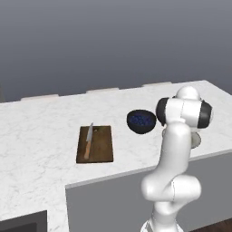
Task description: Pick up the knife from the drawer and place it on the cutting board. Then place the meat from the plate to the cutting board.
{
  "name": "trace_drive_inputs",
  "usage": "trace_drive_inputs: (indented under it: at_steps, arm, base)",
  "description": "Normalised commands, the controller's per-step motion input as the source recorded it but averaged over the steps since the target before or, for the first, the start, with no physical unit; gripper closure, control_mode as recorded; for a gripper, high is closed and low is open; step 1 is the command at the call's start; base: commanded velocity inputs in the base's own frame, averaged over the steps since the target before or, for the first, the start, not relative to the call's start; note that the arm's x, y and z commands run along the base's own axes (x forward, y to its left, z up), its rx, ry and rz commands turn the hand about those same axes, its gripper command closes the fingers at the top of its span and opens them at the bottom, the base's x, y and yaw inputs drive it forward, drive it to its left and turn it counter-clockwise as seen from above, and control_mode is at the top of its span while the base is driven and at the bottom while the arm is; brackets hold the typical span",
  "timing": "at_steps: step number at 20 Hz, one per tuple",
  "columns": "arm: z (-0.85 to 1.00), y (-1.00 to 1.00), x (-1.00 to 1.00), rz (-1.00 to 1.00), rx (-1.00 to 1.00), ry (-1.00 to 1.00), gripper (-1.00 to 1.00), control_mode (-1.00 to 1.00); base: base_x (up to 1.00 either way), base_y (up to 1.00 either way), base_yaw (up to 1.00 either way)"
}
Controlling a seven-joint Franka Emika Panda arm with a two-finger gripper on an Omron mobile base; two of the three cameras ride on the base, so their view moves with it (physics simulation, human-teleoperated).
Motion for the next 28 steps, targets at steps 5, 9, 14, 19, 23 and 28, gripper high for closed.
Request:
trace_drive_inputs:
  at_steps: [5, 9, 14, 19, 23, 28]
  arm:
    - [0.37, 0.27, -0.31, 0.00, 0.02, -0.22, 1.00, -1.00]
    - [0.91, 0.16, -0.09, 0.02, 0.14, -0.17, 1.00, -1.00]
    - [1.00, 0.57, 0.06, 0.09, 0.11, -0.08, 1.00, -1.00]
    - [0.96, 0.96, 0.31, 0.16, 0.00, 0.00, 1.00, -1.00]
    - [0.57, 1.00, 0.24, 0.15, -0.03, 0.00, 1.00, -1.00]
    - [0.10, 1.00, 0.24, 0.10, -0.05, 0.00, 1.00, -1.00]
  base:
    - [0.00, 0.00, 0.00]
    - [0.00, 0.00, 0.00]
    - [0.00, 0.00, 0.00]
    - [0.00, 0.00, 0.00]
    - [0.00, 0.00, 0.00]
    - [0.00, 0.00, 0.00]
